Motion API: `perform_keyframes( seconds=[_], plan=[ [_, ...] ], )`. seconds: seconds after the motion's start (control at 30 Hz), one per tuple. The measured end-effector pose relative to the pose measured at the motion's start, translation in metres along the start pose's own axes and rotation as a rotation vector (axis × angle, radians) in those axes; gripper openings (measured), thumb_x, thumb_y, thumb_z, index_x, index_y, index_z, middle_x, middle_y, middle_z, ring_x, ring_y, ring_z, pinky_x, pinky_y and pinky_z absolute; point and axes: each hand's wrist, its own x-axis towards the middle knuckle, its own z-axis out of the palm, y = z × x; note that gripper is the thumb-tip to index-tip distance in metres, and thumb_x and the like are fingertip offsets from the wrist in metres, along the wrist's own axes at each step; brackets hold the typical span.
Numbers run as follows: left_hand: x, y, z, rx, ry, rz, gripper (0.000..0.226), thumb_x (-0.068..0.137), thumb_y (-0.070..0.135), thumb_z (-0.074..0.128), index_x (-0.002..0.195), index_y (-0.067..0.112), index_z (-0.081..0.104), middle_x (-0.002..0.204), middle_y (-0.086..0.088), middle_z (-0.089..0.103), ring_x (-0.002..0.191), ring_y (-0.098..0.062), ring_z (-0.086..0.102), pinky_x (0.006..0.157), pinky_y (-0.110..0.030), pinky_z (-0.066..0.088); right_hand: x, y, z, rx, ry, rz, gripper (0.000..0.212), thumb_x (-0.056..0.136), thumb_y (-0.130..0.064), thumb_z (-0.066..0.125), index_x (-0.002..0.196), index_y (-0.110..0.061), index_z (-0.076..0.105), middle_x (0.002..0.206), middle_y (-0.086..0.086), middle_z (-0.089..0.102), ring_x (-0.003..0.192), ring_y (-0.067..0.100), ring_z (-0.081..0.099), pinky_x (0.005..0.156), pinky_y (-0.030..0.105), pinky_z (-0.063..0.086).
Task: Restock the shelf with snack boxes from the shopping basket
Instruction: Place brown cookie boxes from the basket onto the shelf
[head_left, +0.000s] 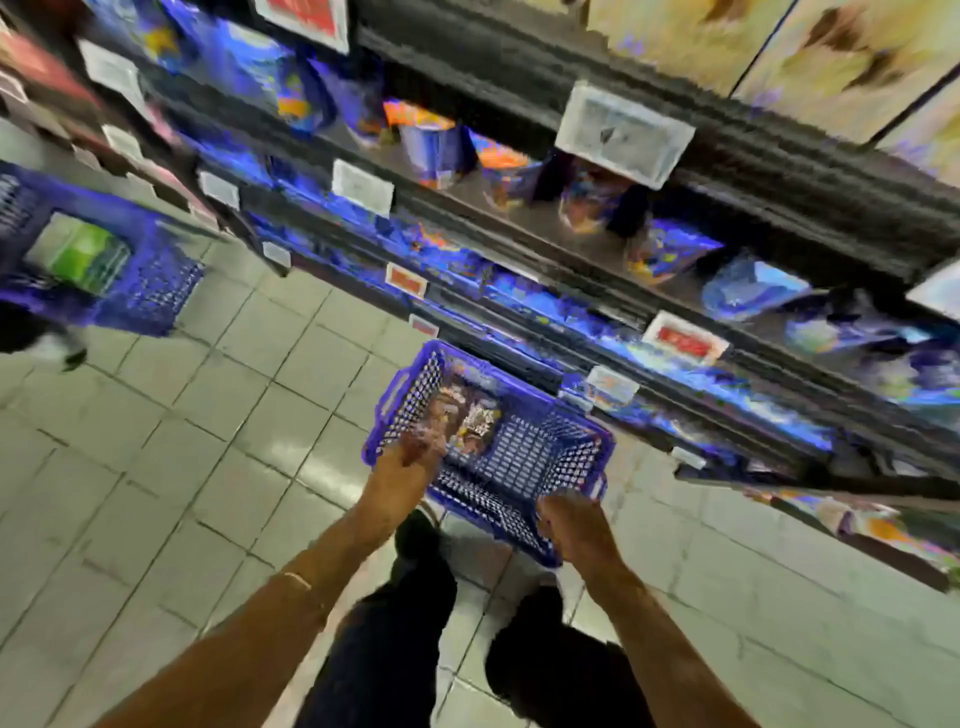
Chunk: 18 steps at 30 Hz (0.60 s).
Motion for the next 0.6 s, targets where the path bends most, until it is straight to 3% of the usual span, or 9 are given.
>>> perform_keyframes(
  seconds=[0.07, 0.17, 0.23, 0.3, 0.37, 0.43, 0.53, 0.6],
  plan=[
    [0.052, -0.034, 0.013, -0.07, 0.002, -0.043, 0.009, 0.104, 0.01, 0.063, 0.105, 0.018, 0.066, 0.095, -0.002, 0.071, 0.089, -0.016, 0.064, 0.084, -0.031, 0.046, 0.072, 0.019, 0.034, -0.028, 0.0, -0.009, 0.027, 0.094, -0.028, 0.061, 0.071, -0.016, 0.053, 0.067, 0.01, 0.053, 0.06, 0.022, 0.049, 0.056, 0.032, 0.038],
    [0.133, -0.084, 0.033, -0.111, 0.024, -0.099, 0.016, 0.105, 0.019, 0.063, 0.089, 0.016, 0.067, 0.077, 0.013, 0.077, 0.067, -0.002, 0.071, 0.063, -0.021, 0.052, 0.187, 0.051, 0.073, -0.05, 0.023, 0.028, 0.028, 0.096, -0.027, 0.059, 0.071, -0.017, 0.054, 0.073, 0.011, 0.057, 0.068, 0.024, 0.053, 0.067, 0.039, 0.039],
    [0.189, -0.112, 0.046, -0.066, 0.024, -0.127, 0.015, 0.102, 0.023, 0.065, 0.088, 0.019, 0.068, 0.086, 0.005, 0.078, 0.071, -0.011, 0.071, 0.071, -0.027, 0.05, 0.264, 0.067, 0.095, -0.081, -0.007, 0.039, 0.022, 0.096, -0.03, 0.058, 0.077, -0.02, 0.056, 0.084, 0.011, 0.06, 0.078, 0.025, 0.056, 0.074, 0.044, 0.047],
    [0.234, -0.139, 0.054, 0.02, 0.014, -0.104, 0.012, 0.1, 0.023, 0.065, 0.089, 0.017, 0.067, 0.095, -0.004, 0.076, 0.076, -0.02, 0.069, 0.075, -0.031, 0.047, 0.33, 0.079, 0.117, -0.124, 0.002, 0.018, 0.018, 0.096, -0.033, 0.057, 0.091, -0.016, 0.063, 0.097, 0.013, 0.065, 0.087, 0.026, 0.061, 0.088, 0.045, 0.053],
    [0.274, -0.161, 0.063, 0.102, -0.009, -0.071, 0.017, 0.095, 0.029, 0.068, 0.084, 0.017, 0.068, 0.094, -0.007, 0.075, 0.08, -0.024, 0.069, 0.075, -0.033, 0.046, 0.391, 0.091, 0.142, -0.162, 0.06, -0.009, 0.038, 0.098, -0.035, 0.059, 0.118, -0.003, 0.065, 0.118, 0.023, 0.067, 0.108, 0.035, 0.064, 0.097, 0.043, 0.049],
    [0.304, -0.176, 0.07, 0.182, -0.02, -0.052, 0.015, 0.093, 0.028, 0.069, 0.084, 0.016, 0.071, 0.087, -0.006, 0.075, 0.079, -0.025, 0.068, 0.075, -0.032, 0.048, 0.436, 0.099, 0.169, -0.162, 0.059, -0.001, 0.06, 0.099, -0.037, 0.061, 0.138, 0.008, 0.051, 0.136, 0.028, 0.058, 0.126, 0.04, 0.056, 0.102, 0.044, 0.045],
    [0.331, -0.185, 0.081, 0.148, -0.067, -0.039, 0.021, 0.1, 0.014, 0.063, 0.081, 0.012, 0.072, 0.064, -0.004, 0.071, 0.05, -0.017, 0.062, 0.048, -0.018, 0.045, 0.477, 0.124, 0.2, -0.061, 0.05, -0.026, 0.059, 0.094, -0.042, 0.067, 0.131, 0.004, 0.059, 0.133, 0.027, 0.06, 0.122, 0.042, 0.059, 0.1, 0.048, 0.048],
    [0.339, -0.181, 0.092, 0.156, -0.095, -0.006, 0.028, 0.105, 0.024, 0.059, 0.079, 0.016, 0.068, 0.061, -0.005, 0.064, 0.041, -0.016, 0.05, 0.037, -0.015, 0.033, 0.491, 0.134, 0.209, -0.045, 0.074, -0.094, 0.059, 0.092, -0.042, 0.071, 0.127, 0.004, 0.062, 0.129, 0.026, 0.064, 0.117, 0.04, 0.063, 0.097, 0.049, 0.051]
  ],
)
